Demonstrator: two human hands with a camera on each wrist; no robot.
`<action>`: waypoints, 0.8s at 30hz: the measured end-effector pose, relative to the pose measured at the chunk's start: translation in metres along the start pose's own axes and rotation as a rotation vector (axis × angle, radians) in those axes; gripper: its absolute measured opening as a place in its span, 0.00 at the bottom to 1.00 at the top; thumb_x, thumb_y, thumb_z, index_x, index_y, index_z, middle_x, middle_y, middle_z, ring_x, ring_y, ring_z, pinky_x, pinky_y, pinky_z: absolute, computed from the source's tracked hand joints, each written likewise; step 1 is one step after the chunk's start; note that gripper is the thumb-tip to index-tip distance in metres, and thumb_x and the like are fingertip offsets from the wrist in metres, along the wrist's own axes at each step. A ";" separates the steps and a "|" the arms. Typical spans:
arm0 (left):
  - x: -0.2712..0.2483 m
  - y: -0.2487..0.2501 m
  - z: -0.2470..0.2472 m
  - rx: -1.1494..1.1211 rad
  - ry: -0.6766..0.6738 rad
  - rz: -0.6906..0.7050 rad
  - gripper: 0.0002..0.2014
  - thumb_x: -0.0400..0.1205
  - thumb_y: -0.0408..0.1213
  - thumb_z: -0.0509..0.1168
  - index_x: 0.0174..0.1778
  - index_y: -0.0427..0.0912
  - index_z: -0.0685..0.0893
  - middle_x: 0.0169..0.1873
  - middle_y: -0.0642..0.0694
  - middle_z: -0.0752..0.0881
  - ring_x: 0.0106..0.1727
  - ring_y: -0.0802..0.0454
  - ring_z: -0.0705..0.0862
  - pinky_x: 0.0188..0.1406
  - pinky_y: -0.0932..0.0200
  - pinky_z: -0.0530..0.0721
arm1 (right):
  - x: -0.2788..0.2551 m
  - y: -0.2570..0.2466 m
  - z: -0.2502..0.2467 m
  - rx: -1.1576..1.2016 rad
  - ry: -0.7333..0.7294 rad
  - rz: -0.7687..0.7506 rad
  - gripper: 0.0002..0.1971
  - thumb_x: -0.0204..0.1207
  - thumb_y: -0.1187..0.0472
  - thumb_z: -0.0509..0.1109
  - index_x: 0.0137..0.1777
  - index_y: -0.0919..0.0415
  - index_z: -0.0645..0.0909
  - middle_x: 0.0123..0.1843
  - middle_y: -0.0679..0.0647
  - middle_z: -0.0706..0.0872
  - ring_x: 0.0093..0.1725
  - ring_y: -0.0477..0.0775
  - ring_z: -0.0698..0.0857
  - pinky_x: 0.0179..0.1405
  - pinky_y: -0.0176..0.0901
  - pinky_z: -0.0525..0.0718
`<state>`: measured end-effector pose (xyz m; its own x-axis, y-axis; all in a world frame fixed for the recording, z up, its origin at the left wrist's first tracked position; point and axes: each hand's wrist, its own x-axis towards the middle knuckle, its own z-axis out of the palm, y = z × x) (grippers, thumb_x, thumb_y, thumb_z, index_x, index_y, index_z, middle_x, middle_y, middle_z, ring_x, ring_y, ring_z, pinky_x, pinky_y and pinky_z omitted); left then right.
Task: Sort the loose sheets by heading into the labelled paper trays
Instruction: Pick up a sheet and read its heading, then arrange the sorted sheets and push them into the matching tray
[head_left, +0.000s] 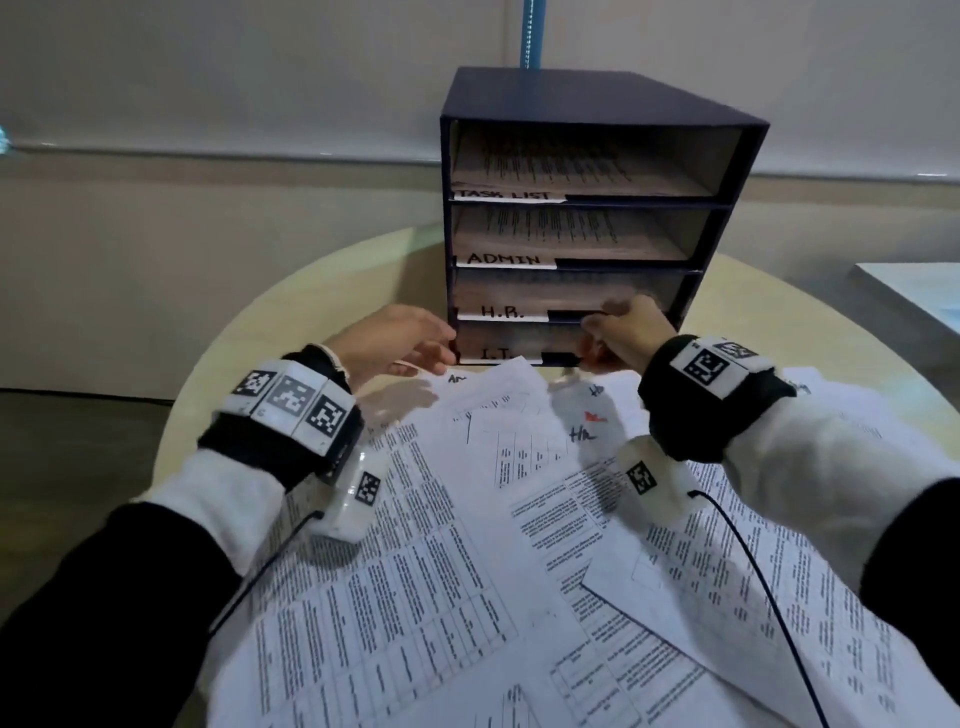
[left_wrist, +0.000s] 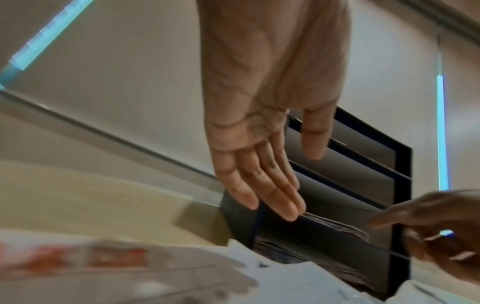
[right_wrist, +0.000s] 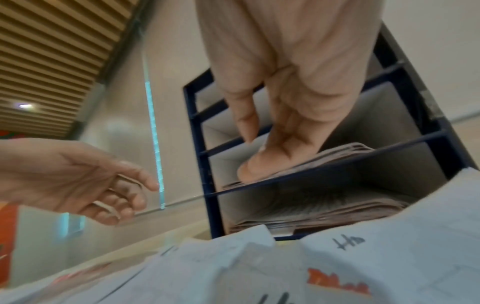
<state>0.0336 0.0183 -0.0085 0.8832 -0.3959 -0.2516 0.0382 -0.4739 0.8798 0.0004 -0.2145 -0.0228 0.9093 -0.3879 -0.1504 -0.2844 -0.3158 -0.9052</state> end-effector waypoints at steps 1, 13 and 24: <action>-0.008 -0.004 -0.006 0.049 -0.032 -0.007 0.12 0.85 0.40 0.57 0.59 0.40 0.79 0.48 0.45 0.86 0.47 0.51 0.83 0.47 0.59 0.77 | -0.013 -0.001 0.001 -0.122 -0.102 -0.050 0.08 0.81 0.66 0.62 0.40 0.66 0.77 0.34 0.61 0.84 0.24 0.53 0.82 0.30 0.46 0.87; -0.029 -0.070 -0.027 0.809 -0.042 -0.394 0.47 0.75 0.63 0.62 0.82 0.39 0.51 0.81 0.37 0.58 0.80 0.39 0.61 0.79 0.46 0.62 | -0.121 0.011 0.038 -0.763 -0.680 -0.235 0.13 0.80 0.58 0.63 0.59 0.61 0.83 0.47 0.52 0.87 0.44 0.50 0.83 0.49 0.43 0.82; -0.036 -0.077 -0.013 0.825 0.099 -0.302 0.36 0.73 0.56 0.71 0.71 0.42 0.65 0.66 0.38 0.66 0.68 0.38 0.71 0.67 0.47 0.74 | -0.131 0.034 0.048 -0.789 -0.512 -0.254 0.22 0.78 0.55 0.67 0.70 0.61 0.74 0.68 0.58 0.79 0.65 0.57 0.78 0.60 0.42 0.75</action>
<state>0.0052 0.0793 -0.0622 0.9279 -0.1101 -0.3561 -0.0392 -0.9789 0.2003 -0.1142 -0.1331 -0.0531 0.9407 0.1361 -0.3108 -0.0138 -0.8999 -0.4358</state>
